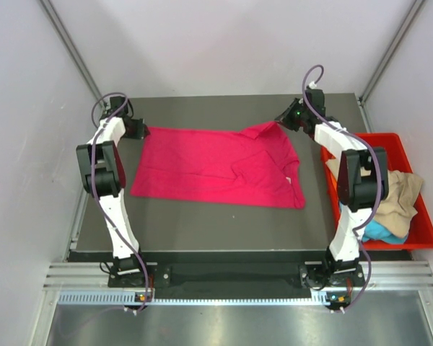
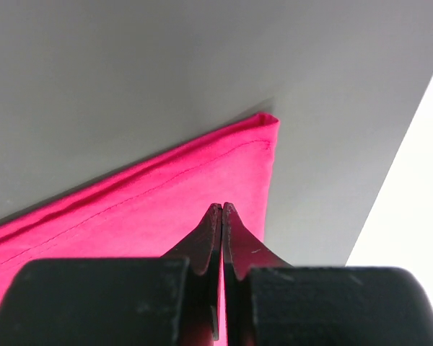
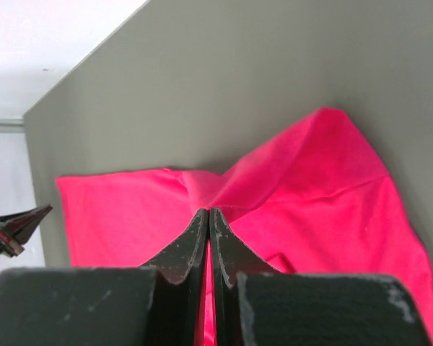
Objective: Fold and stack the t-shirts
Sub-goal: Fold the tshirt
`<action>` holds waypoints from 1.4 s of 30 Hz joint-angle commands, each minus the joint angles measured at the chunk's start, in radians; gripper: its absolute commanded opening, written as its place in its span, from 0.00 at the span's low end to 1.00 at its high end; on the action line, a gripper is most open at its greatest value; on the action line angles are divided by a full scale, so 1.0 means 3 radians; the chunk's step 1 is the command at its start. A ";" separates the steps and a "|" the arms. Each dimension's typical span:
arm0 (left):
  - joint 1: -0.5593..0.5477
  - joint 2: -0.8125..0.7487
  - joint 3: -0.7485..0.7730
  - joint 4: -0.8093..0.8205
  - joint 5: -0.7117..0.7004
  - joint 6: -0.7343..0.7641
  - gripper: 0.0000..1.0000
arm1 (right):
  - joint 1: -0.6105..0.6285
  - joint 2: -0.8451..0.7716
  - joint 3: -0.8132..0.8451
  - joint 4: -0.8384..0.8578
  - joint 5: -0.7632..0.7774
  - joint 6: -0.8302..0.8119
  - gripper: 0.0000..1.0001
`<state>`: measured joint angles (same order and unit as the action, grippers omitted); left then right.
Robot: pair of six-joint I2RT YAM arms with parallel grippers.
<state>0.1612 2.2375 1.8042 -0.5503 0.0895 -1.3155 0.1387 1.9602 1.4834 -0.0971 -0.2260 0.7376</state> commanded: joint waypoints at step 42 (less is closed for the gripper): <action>0.0138 0.0728 0.1037 0.0367 0.0765 0.2882 0.51 | 0.0049 -0.0107 -0.0164 0.0257 -0.0228 -0.0066 0.00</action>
<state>0.1951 2.4382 2.0930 -0.4255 0.2852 -0.5102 0.1478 1.9186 1.4258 -0.0868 -0.2821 0.7254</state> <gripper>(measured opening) 0.517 0.006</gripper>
